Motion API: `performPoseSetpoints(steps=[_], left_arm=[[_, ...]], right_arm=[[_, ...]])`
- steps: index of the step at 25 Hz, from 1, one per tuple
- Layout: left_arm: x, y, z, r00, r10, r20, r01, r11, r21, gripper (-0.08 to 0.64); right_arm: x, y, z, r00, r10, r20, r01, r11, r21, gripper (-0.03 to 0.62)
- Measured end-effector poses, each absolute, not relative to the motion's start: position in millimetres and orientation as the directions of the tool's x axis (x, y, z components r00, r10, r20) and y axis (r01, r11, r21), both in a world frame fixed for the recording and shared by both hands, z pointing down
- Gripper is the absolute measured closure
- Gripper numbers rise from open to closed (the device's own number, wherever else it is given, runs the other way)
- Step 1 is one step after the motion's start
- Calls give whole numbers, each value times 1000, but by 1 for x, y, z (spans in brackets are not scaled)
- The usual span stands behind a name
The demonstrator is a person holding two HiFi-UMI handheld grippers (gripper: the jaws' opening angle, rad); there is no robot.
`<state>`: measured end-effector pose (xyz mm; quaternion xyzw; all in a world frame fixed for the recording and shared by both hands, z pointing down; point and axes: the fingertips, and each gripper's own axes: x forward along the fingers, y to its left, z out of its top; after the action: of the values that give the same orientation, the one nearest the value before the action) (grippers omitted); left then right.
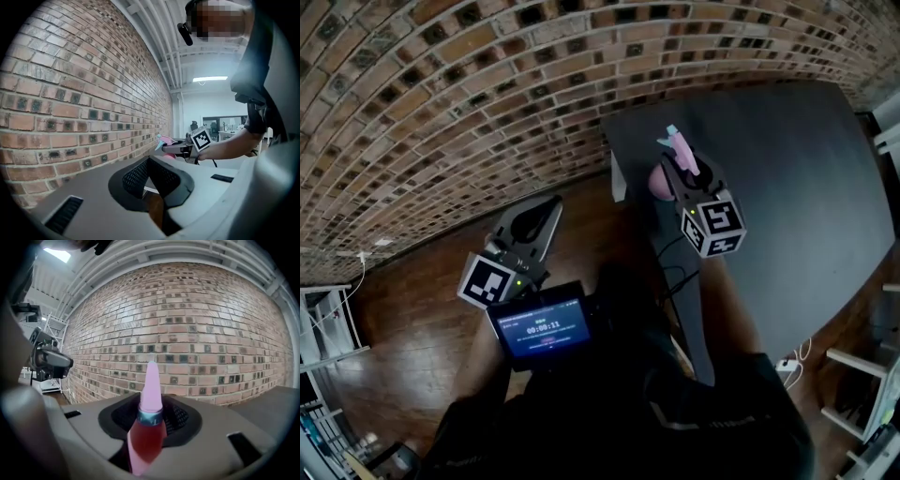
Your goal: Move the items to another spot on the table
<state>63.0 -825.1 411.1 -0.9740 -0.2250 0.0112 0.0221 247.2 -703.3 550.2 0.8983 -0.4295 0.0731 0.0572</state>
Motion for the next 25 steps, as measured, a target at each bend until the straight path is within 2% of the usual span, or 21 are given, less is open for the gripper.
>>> performPoseSetpoints(steps=[5,7,8,16,18,20,24,25], left_arm=[[88,-822,429,887,461,-5,461,-887,-39,563],[97,-820,436,882,471,-2,470,-882,-36,563],[101,-819,438,879,477,0,477,-878,-37,563],[97,-785,387,814,581,12,574,-801,-168,563],[87,-772,364,795,607,1,591,-774,-226,563],[74,-763,347,780,626,-5,601,-752,-272,563],[41,-753,318,783,622,-8,582,-738,-342,563],[32,-749,312,781,625,-5,581,-729,-361,563]], right_arm=[[249,-703,553,593,-780,203,-796,-605,3,420],[249,-698,551,604,-766,221,-784,-620,-5,283],[247,-694,548,611,-759,226,-778,-629,-11,270],[196,-648,488,634,-734,242,-750,-661,-41,270],[177,-637,467,626,-744,234,-759,-650,-34,300],[155,-629,448,620,-753,221,-768,-640,-24,384],[105,-621,415,603,-767,218,-783,-622,-20,411],[92,-617,406,602,-768,217,-784,-620,-17,464]])
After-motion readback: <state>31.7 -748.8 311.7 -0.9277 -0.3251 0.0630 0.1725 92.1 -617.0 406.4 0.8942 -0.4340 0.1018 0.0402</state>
